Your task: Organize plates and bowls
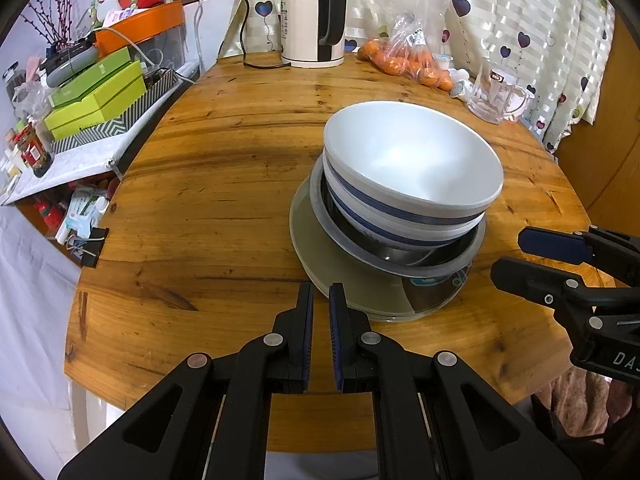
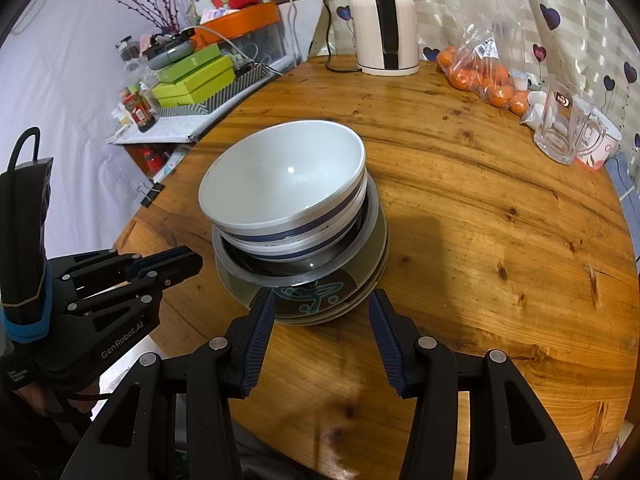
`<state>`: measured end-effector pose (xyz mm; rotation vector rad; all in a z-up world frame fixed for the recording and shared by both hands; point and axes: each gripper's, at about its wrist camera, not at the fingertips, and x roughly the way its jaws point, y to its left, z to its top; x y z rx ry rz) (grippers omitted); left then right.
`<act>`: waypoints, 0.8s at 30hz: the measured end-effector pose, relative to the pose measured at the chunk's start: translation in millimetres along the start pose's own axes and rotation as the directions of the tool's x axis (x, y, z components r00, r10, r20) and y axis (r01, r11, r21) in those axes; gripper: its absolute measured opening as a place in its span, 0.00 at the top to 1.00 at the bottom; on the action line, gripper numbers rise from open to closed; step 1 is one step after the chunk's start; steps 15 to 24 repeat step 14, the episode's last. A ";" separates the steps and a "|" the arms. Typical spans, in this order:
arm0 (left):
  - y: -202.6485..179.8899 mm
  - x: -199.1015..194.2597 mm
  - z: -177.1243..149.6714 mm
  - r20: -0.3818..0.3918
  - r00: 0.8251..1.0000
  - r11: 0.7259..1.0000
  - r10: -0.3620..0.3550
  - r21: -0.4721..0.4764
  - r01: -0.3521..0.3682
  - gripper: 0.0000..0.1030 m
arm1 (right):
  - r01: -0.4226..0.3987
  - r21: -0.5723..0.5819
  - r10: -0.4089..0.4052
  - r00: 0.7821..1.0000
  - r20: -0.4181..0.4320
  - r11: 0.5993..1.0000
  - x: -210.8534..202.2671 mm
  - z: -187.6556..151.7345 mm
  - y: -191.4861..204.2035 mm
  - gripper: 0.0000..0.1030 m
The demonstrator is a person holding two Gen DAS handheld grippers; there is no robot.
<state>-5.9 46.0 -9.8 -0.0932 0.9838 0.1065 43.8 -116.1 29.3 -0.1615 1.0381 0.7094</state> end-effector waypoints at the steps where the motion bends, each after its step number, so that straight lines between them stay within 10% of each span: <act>1: 0.0 0.4 -0.1 -0.002 1.000 1.000 -0.002 0.000 0.002 0.92 | 0.000 0.000 0.000 1.000 -0.001 1.000 -0.1 0.2 -0.2 0.53; 24: 0.5 2.8 -1.3 -0.009 1.000 1.000 -0.016 -0.002 0.016 0.92 | 0.000 0.002 0.000 1.000 0.001 1.000 -0.1 -0.2 0.7 0.52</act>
